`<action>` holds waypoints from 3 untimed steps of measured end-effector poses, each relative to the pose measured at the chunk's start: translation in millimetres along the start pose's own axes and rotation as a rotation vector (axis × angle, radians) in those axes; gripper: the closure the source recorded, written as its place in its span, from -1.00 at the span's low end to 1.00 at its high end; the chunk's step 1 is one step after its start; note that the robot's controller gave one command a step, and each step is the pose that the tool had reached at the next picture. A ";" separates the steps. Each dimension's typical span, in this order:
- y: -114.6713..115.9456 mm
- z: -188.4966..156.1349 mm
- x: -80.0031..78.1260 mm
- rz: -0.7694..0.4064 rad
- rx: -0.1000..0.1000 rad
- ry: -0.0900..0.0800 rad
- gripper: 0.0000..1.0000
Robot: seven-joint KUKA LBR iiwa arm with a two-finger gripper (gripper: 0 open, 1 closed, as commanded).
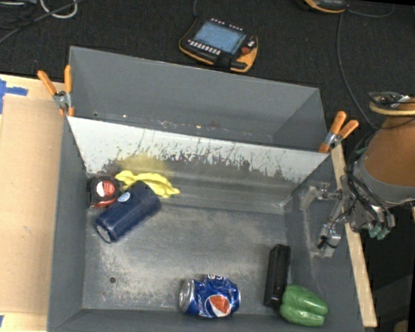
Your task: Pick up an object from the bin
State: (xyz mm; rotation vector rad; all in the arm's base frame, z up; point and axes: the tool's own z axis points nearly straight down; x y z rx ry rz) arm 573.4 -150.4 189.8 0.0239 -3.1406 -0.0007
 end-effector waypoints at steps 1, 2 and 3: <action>0.0 0.0 0.0 0.000 0.000 0.000 -1.00; 77.5 46.5 13.5 0.111 -0.004 0.005 -1.00; 51.5 46.6 23.6 0.022 -0.005 0.001 -1.00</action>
Offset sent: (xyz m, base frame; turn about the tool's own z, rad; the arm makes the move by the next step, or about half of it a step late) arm -0.0136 0.0727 -0.0435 0.1157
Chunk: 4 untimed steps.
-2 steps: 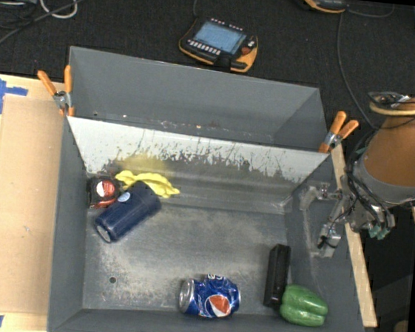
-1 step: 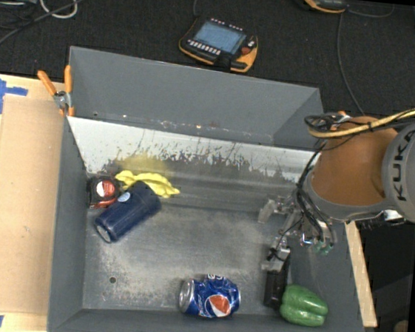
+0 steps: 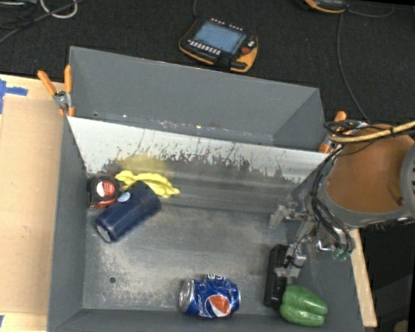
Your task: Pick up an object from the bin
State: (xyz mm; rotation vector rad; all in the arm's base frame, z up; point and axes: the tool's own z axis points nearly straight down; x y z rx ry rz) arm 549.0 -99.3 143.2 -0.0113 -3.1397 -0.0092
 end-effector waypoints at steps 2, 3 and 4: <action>44.0 61.9 28.1 -0.007 -0.004 0.003 -1.00; 51.8 66.1 -5.8 -0.018 -0.009 -0.007 1.00; 51.9 66.2 -5.8 -0.019 -0.008 -0.007 1.00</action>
Offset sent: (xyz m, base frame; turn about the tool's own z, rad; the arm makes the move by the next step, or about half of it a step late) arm 0.0000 0.0000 0.0000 0.0000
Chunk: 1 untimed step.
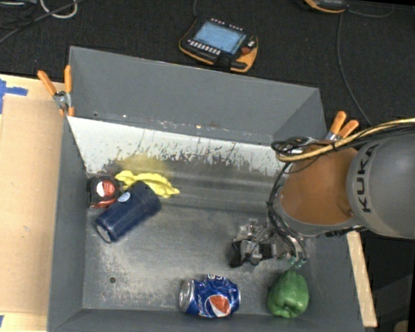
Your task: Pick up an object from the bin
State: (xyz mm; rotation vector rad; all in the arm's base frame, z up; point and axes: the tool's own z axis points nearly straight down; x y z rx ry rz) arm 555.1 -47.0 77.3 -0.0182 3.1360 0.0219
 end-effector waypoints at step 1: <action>-5.7 -86.1 7.7 0.012 0.000 0.007 1.00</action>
Offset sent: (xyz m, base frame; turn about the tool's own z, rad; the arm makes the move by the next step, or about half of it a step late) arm -0.0072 0.0078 0.1221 0.0174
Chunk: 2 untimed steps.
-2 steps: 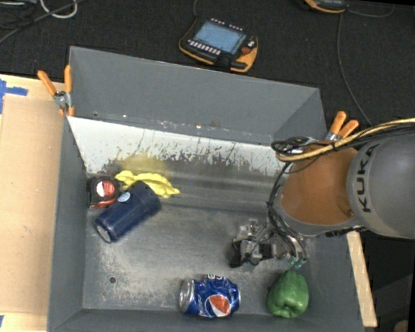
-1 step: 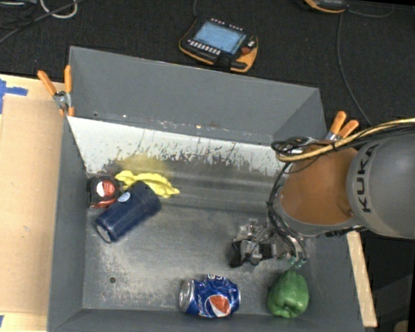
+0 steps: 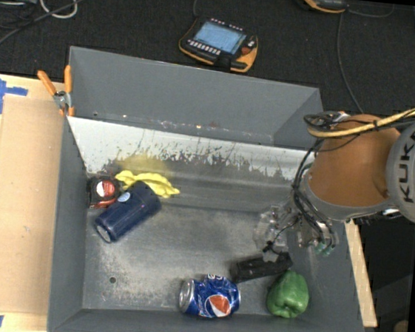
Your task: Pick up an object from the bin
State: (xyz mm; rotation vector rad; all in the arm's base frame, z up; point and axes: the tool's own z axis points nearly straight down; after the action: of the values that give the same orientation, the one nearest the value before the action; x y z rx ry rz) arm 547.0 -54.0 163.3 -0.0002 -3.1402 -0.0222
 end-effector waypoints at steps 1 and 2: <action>16.2 -35.4 -1.3 0.003 0.000 -0.005 -1.00; 16.3 -35.4 -1.3 0.003 0.000 -0.005 -1.00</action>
Offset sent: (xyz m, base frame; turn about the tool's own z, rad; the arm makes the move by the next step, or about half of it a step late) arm 0.0000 0.0000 0.0000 0.0000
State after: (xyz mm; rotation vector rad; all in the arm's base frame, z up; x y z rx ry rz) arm 548.3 -38.3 199.0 -0.0044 -3.1452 -0.0228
